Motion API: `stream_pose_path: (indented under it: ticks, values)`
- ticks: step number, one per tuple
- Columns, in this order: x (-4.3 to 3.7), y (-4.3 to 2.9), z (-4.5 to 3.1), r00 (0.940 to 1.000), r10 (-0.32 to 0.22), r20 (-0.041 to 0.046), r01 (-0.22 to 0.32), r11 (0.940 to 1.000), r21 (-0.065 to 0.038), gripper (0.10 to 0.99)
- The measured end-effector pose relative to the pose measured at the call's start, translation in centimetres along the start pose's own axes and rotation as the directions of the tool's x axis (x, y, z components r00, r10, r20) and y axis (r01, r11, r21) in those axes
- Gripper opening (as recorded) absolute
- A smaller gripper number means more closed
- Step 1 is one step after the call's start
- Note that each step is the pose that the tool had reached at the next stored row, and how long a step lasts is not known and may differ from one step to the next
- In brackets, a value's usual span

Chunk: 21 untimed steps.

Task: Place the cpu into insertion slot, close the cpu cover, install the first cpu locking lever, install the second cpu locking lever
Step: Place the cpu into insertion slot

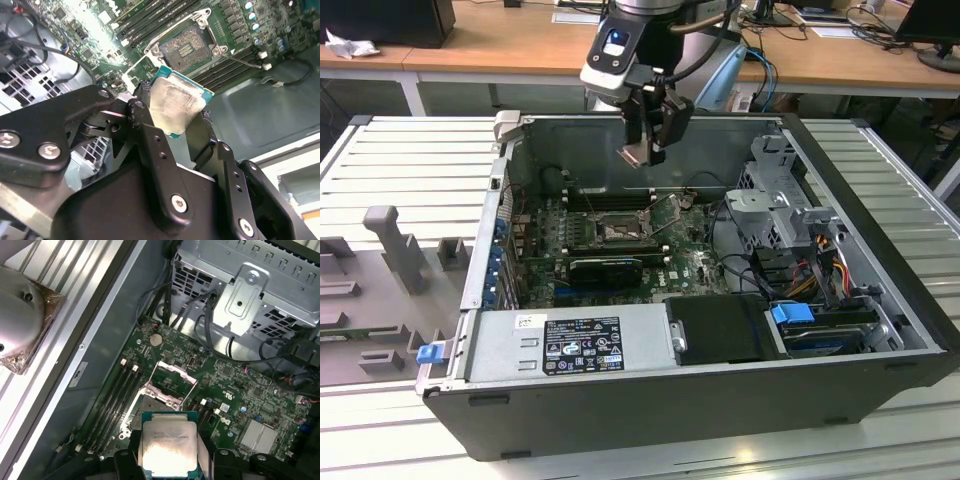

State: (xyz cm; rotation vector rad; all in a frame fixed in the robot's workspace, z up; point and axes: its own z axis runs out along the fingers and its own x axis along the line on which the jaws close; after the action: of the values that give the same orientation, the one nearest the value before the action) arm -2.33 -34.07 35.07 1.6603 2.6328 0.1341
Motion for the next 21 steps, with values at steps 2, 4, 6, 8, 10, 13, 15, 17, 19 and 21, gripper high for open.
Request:
stream_pose_path:
  ticks: [2, 4, 6, 8, 10, 13, 15, 17, 19, 21]
  values:
    - [0.00, 0.00, 0.03, 0.9996, 0.028, 0.0024, -0.028, 0.9996, -0.001, 0.525]
    - [0.00, -0.01, 0.14, 0.9992, 0.040, 0.0035, -0.040, 0.9992, -0.001, 0.525]
    - [-0.01, -0.02, 0.28, 0.9991, 0.041, 0.0036, -0.041, 0.9991, -0.001, 0.525]
    - [-0.01, -0.05, 0.60, 0.9991, 0.042, 0.0035, -0.042, 0.9991, -0.001, 0.525]
    - [-0.02, -0.06, 0.78, 0.9991, 0.043, 0.0037, -0.043, 0.9991, -0.001, 0.525]
    - [-0.02, -0.07, 0.83, 0.9988, 0.048, 0.0043, -0.048, 0.9988, -0.001, 0.525]
    - [-0.02, -0.07, 0.85, 0.9985, 0.054, 0.0047, -0.054, 0.9986, -0.001, 0.525]
    - [-0.02, -0.07, 0.86, 0.9982, 0.059, 0.0052, -0.059, 0.9982, -0.001, 0.525]
    - [-0.02, -0.07, 0.88, 0.9979, 0.065, 0.0056, -0.065, 0.9979, -0.002, 0.525]
    - [-0.02, -0.08, 0.90, 0.9973, 0.073, 0.0063, -0.073, 0.9974, -0.002, 0.525]
